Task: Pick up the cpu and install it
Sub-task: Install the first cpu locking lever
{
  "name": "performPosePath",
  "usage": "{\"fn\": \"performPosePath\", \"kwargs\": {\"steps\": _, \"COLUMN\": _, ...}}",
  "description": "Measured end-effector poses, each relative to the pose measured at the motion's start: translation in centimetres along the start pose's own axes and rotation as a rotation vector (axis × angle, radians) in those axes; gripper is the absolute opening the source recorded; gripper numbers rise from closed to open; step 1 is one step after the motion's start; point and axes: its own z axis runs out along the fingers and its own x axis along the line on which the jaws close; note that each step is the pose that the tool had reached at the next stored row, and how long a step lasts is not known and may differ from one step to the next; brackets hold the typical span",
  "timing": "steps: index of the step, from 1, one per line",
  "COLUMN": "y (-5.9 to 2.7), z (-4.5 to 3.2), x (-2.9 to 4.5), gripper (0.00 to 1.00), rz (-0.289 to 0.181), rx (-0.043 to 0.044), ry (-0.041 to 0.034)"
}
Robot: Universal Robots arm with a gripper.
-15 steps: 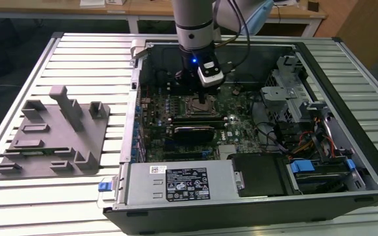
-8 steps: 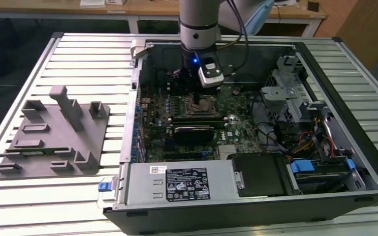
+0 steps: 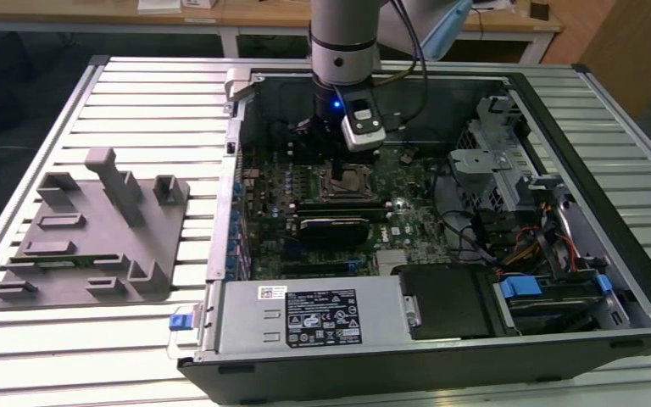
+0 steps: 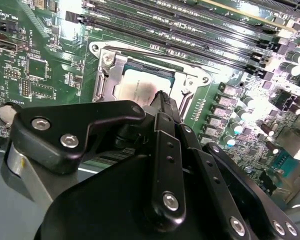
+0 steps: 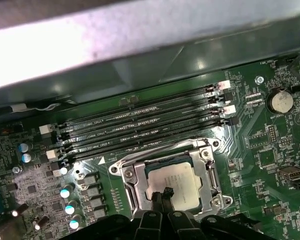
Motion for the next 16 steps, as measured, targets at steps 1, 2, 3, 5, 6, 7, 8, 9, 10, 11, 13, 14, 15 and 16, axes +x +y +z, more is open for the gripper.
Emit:
{"fn": "performPosePath", "kwargs": {"steps": 1, "y": 0.01, "z": 0.01, "x": -0.05, "gripper": 0.11, "rz": -0.002, "rx": -0.0004, "ry": -0.0001}}
{"fn": "performPosePath", "kwargs": {"steps": 2, "y": 0.03, "z": 0.01, "x": -0.12, "gripper": 0.11, "rz": -0.005, "rx": -0.0005, "ry": -0.0002}}
{"fn": "performPosePath", "kwargs": {"steps": 3, "y": 0.05, "z": 0.01, "x": -0.18, "gripper": 0.11, "rz": -0.010, "rx": -0.0006, "ry": -0.0004}}
{"fn": "performPosePath", "kwargs": {"steps": 5, "y": 0.08, "z": 0.01, "x": -0.31, "gripper": 0.11, "rz": -0.022, "rx": -0.0013, "ry": -0.0011}}
{"fn": "performPosePath", "kwargs": {"steps": 6, "y": 0.10, "z": 0.02, "x": -0.36, "gripper": 0.11, "rz": -0.030, "rx": -0.0018, "ry": -0.0016}}
{"fn": "performPosePath", "kwargs": {"steps": 7, "y": 0.11, "z": 0.02, "x": -0.42, "gripper": 0.11, "rz": -0.039, "rx": -0.0022, "ry": -0.0020}}
{"fn": "performPosePath", "kwargs": {"steps": 8, "y": 0.13, "z": 0.02, "x": -0.48, "gripper": 0.11, "rz": -0.048, "rx": -0.0026, "ry": -0.0026}}
{"fn": "performPosePath", "kwargs": {"steps": 9, "y": 0.15, "z": 0.02, "x": -0.54, "gripper": 0.11, "rz": -0.057, "rx": -0.0031, "ry": -0.0031}}
{"fn": "performPosePath", "kwargs": {"steps": 10, "y": 0.16, "z": 0.03, "x": -0.59, "gripper": 0.11, "rz": -0.067, "rx": -0.0036, "ry": -0.0036}}
{"fn": "performPosePath", "kwargs": {"steps": 11, "y": 0.17, "z": 0.03, "x": -0.63, "gripper": 0.11, "rz": -0.077, "rx": -0.0041, "ry": -0.0042}}
{"fn": "performPosePath", "kwargs": {"steps": 13, "y": 0.20, "z": 0.04, "x": -0.70, "gripper": 0.11, "rz": -0.099, "rx": -0.0054, "ry": -0.0055}}
{"fn": "performPosePath", "kwargs": {"steps": 14, "y": 0.21, "z": 0.05, "x": -0.73, "gripper": 0.11, "rz": -0.111, "rx": -0.0060, "ry": -0.0062}}
{"fn": "performPosePath", "kwargs": {"steps": 15, "y": 0.21, "z": 0.05, "x": -0.75, "gripper": 0.11, "rz": -0.123, "rx": -0.0066, "ry": -0.0068}}
{"fn": "performPosePath", "kwargs": {"steps": 16, "y": 0.21, "z": 0.05, "x": -0.77, "gripper": 0.11, "rz": -0.135, "rx": -0.0072, "ry": -0.0075}}
